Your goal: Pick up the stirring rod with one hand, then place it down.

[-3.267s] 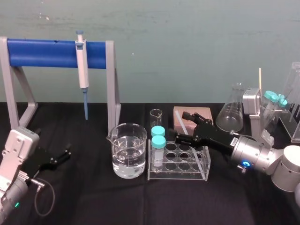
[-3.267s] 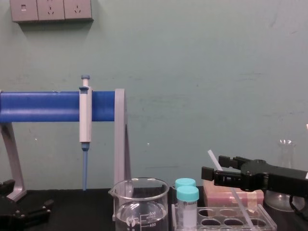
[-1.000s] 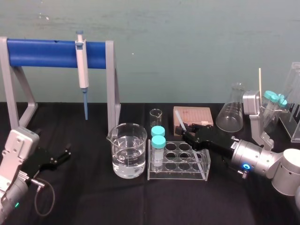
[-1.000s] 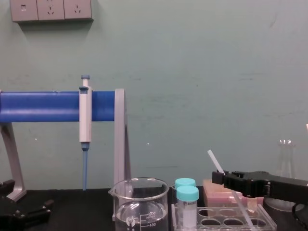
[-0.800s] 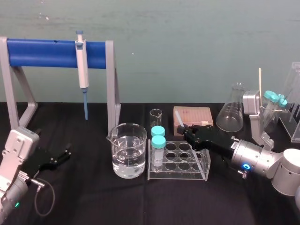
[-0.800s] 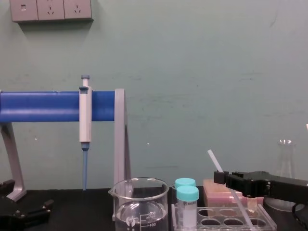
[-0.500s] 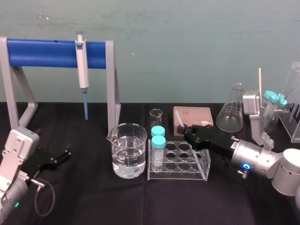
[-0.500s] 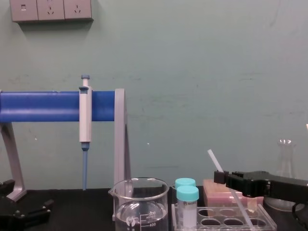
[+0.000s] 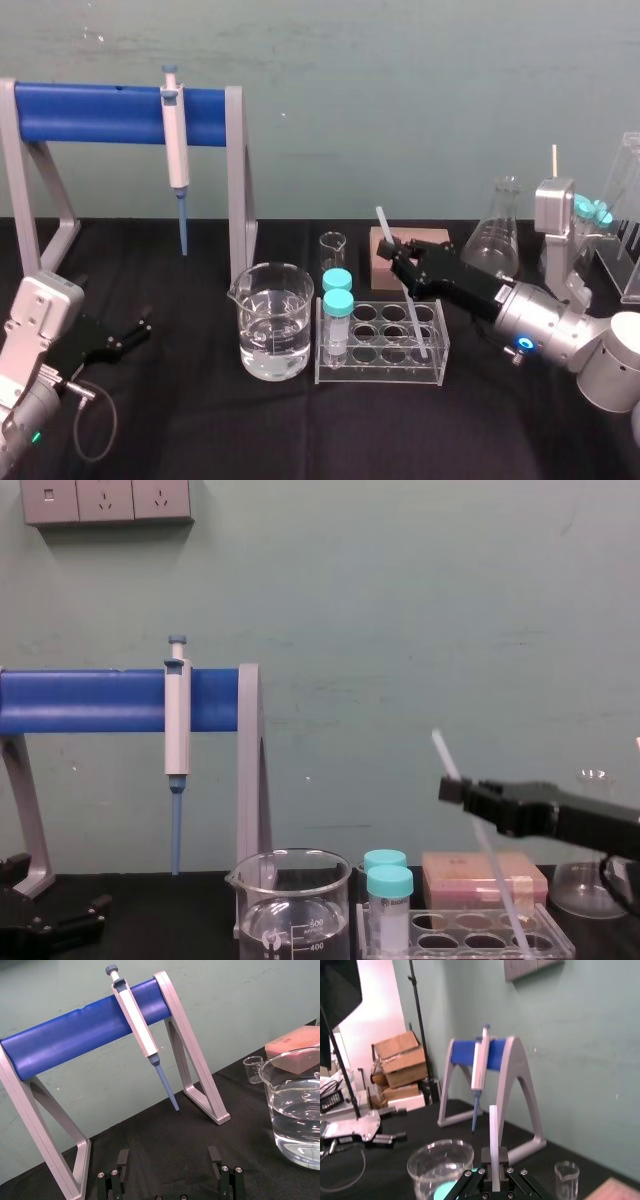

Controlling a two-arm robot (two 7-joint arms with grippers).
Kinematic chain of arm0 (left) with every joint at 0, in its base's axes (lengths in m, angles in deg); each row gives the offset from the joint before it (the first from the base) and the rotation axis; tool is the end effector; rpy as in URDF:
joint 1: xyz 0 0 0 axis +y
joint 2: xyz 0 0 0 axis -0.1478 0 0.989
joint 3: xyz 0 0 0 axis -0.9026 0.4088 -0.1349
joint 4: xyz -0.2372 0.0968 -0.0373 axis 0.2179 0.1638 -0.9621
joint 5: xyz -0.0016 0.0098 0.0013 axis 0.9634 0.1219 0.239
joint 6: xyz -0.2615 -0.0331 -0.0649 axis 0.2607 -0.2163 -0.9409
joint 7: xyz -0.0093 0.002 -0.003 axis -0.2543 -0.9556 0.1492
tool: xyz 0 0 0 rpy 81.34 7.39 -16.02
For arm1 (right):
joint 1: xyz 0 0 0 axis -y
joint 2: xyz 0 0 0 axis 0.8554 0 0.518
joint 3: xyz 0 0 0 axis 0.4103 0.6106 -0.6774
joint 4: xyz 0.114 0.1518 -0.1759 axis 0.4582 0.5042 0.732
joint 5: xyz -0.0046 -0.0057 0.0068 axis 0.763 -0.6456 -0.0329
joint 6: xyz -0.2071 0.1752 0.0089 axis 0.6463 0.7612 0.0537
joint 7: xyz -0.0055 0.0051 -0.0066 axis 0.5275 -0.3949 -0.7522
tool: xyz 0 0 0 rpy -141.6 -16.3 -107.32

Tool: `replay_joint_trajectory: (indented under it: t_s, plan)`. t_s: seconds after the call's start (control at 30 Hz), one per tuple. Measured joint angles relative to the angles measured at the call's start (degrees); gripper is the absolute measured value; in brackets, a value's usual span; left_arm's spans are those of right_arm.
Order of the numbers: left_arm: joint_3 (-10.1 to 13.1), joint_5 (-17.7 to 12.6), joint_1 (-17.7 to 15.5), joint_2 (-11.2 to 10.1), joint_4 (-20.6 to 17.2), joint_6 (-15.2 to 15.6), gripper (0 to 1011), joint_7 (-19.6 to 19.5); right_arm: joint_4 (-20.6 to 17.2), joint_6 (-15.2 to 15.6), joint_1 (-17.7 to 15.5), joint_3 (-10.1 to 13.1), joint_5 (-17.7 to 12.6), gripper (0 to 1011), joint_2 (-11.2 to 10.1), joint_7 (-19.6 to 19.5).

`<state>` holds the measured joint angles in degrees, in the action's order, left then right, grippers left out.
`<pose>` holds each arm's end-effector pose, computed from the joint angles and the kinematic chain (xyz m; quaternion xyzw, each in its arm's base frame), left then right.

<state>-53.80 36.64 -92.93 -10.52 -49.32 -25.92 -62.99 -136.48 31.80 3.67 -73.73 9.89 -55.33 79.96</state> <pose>0.3177 0.0748 -0.2699 0.1414 -0.1324 0.5800 0.7913 0.4239 -0.0540 -0.2546 0.0553 0.0139 -0.3068 0.9501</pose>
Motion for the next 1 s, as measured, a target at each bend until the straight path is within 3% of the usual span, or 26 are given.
replay_joint_trajectory:
  t_s: [0.33,0.63,1.0]
  plan:
    - [0.0,0.0,0.0,0.0,0.0,0.0,1000,0.0,-6.2,-8.7,-1.7,0.8,2.4,73,-0.8,-3.6]
    - [0.0,0.0,0.0,0.0,0.0,0.0,1000,0.0,-9.9,-18.8,-4.8,2.9,7.8,72,-1.4,-8.8]
    - [0.0,0.0,0.0,0.0,0.0,0.0,1000,0.0,-9.8,-27.1,-9.4,6.7,7.2,72,0.2,-10.0]
